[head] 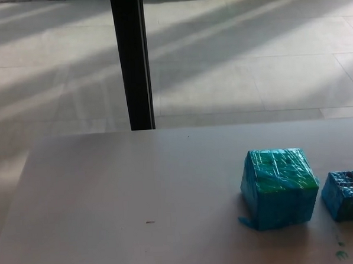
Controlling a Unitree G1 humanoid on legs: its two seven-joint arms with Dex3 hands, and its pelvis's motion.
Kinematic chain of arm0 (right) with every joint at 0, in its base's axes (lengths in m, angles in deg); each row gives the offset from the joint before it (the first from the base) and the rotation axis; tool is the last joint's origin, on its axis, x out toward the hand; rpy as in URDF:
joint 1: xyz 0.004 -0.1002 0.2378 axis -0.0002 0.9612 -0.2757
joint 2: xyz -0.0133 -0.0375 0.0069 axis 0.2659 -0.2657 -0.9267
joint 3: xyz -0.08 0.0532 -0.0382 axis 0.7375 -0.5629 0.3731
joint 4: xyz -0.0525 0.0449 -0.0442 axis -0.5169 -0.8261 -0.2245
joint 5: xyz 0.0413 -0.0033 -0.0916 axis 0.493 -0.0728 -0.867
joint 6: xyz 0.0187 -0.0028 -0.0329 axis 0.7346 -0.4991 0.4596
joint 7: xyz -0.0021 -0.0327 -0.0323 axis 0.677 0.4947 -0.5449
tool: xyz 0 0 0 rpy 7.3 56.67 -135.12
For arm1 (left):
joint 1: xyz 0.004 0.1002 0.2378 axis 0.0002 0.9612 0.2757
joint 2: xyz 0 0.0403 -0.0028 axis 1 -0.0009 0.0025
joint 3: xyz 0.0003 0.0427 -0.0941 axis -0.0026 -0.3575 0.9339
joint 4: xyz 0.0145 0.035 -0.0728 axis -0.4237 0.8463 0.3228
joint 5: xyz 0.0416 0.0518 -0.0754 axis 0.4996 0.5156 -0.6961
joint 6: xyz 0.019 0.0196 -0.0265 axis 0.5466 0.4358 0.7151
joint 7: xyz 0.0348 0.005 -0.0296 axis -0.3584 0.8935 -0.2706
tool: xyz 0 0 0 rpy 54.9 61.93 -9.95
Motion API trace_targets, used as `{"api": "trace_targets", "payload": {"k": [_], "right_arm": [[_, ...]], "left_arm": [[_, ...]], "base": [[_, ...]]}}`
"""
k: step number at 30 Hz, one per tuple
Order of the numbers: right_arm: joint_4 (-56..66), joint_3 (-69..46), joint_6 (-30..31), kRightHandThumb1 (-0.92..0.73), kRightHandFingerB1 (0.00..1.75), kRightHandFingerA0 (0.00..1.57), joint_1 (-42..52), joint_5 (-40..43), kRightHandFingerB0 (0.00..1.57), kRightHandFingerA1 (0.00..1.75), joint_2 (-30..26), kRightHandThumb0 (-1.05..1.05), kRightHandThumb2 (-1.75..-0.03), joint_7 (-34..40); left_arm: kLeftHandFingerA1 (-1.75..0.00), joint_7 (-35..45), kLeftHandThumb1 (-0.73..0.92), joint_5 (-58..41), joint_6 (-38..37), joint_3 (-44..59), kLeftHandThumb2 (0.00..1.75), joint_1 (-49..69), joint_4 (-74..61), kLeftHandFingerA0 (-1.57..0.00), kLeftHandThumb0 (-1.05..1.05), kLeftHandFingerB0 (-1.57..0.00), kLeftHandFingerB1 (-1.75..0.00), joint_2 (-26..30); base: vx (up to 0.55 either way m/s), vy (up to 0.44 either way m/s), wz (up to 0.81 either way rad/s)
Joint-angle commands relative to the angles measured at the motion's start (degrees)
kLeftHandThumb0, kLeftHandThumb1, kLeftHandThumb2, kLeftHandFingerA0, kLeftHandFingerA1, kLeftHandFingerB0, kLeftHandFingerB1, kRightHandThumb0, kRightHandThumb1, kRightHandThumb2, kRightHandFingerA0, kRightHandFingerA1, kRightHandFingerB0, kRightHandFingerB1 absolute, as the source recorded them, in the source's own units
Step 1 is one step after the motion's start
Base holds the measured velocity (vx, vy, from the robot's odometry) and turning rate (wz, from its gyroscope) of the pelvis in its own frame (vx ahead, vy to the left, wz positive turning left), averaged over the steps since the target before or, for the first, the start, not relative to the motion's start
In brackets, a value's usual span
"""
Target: The robot uses its right hand to pick up the small cube kept on the middle on the desk and place it on the bigger cube kept next to it
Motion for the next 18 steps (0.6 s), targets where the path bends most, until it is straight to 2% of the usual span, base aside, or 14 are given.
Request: {"api": "trace_targets", "payload": {"k": [1, 2, 3, 6, 7, 8, 9, 10, 11, 12, 13, 14, 16, 18], "right_arm": [[9.19, 1.44, 5.98, -0.75, 0.66, 0.46, -2.43, 0.63, 0.24, 0.97, -2.59, -0.78, -0.62, 1.73], [11.18, 1.67, 7.31, -0.73, 0.69, 0.45, -3.26, 1.38, 0.24, 1.09, -2.57, -0.82, -0.62, 1.37], [13.08, 2.10, 8.42, -0.73, 0.74, 0.50, -3.54, 1.48, 0.24, 1.13, -2.39, -0.85, -0.63, 1.39], [19.48, 4.39, 10.77, -0.74, 0.73, 0.48, -3.78, 0.94, 0.25, 1.00, -1.81, -0.86, -0.62, 0.84], [22.32, 5.74, 13.82, -0.54, 0.68, 0.53, -5.34, 1.64, 0.30, 0.84, -1.22, -0.82, -0.98, 1.16], [24.09, 6.64, 14.05, -0.72, 0.64, 0.49, -5.48, 1.59, 0.28, 0.83, -0.75, -0.82, -0.62, 1.08], [24.91, 7.76, 13.43, -0.76, 0.53, 0.39, -5.65, 1.49, 0.22, 0.72, -0.62, -0.75, -0.63, 0.13], [25.97, 9.51, 11.99, -0.77, 0.44, 0.38, -6.09, 1.66, 0.23, 0.68, -0.21, -0.71, -0.63, -1.53], [26.75, 9.86, 11.85, -0.77, 0.44, 0.38, -6.28, 2.19, 0.23, 0.68, 0.30, -0.71, -0.63, -1.74], [27.91, 11.02, 13.09, -0.78, 0.37, 0.38, -6.68, 2.05, 0.24, 0.59, 0.37, -0.70, -0.64, -1.71], [29.45, 12.03, 13.28, -0.81, 0.32, 0.33, -6.63, 2.57, 0.20, 0.51, 0.70, -0.64, -0.64, -2.72], [30.26, 13.88, 12.65, -0.66, 0.44, 0.29, -6.58, 1.47, 0.13, 0.57, 0.67, -0.65, -0.95, -3.10], [33.60, 17.27, 13.86, -0.69, 0.39, 0.23, -6.33, 1.39, 0.10, 0.49, 1.63, -0.60, -0.89, -4.02], [35.54, 19.64, 14.08, -0.70, 0.40, 0.24, -6.05, 0.75, 0.12, 0.48, 2.24, -0.58, -0.87, -4.23]], "left_arm": [[-0.65, 0.64, 0.66, -0.84, 0.01, 0.64, 0.61, 0.19, 0.19, -0.48, -0.70, -0.60, -0.56, 1.07], [-0.62, 0.84, 0.68, -0.05, -0.66, -0.08, 0.61, 0.41, -0.02, -0.42, -0.70, -0.53, -0.52, 1.29], [-0.57, 0.77, 0.65, -0.26, -0.18, 0.13, 0.60, 0.19, 0.09, -0.44, -0.67, -0.57, -0.49, 1.33], [-0.58, -0.66, 0.67, 0.34, -0.14, -0.24, 0.61, -0.16, 0.41, -0.49, -0.69, -0.58, -0.47, 1.36], [-0.77, 0.56, 0.65, -2.07, 1.04, 1.89, 0.60, -0.38, 0.56, -0.64, -0.65, -0.69, -0.66, 1.00], [-0.70, 0.50, 0.66, -1.08, 0.48, 1.00, 0.60, -0.19, 0.30, -0.50, -0.67, -0.60, -0.57, 1.21], [-0.72, 0.50, 0.66, -1.16, 0.58, 1.14, 0.61, -0.19, 0.31, -0.62, -0.68, -0.66, -0.61, 1.17], [-0.64, 0.94, 0.67, -1.37, 0.59, 1.35, 0.60, -0.13, 0.34, -0.50, -0.68, -0.63, -0.55, 1.17], [-0.64, 1.62, 0.67, -1.17, 0.23, 1.21, 0.60, 0.00, 0.30, -0.50, -0.68, -0.63, -0.55, 1.29], [-0.62, 1.81, 0.70, 0.31, -1.21, -0.14, 0.61, 0.45, -0.19, -0.40, -0.70, -0.53, -0.49, 1.68], [-0.58, 0.87, 0.69, 0.73, -1.02, -0.44, 0.61, 0.36, -0.18, -0.41, -0.70, -0.53, -0.45, 1.70], [-0.63, 1.09, 0.66, -1.08, 0.37, 1.12, 0.60, -0.02, 0.17, -0.46, -0.67, -0.59, -0.51, 1.34], [-0.68, 0.37, 0.66, -0.49, -0.15, 0.73, 0.60, 0.19, -0.11, -0.52, -0.69, -0.65, -0.59, 1.29], [-0.65, 1.80, 0.64, -2.25, 1.24, 2.24, 0.59, -0.17, 0.25, -0.49, -0.66, -0.64, -0.58, 1.13]], "base": [[0.00, 0.000, 0.00], [0.00, 0.000, 0.00], [0.00, 0.000, 0.00], [0.00, 0.000, 0.00], [0.00, 0.000, 0.00], [0.00, 0.000, 0.00], [0.00, 0.000, 0.00], [0.00, 0.000, 0.00], [0.00, 0.000, 0.00], [0.00, 0.000, 0.00], [0.00, 0.000, 0.00], [0.00, 0.000, 0.00], [0.00, 0.000, 0.00], [0.00, 0.000, 0.00]]}}
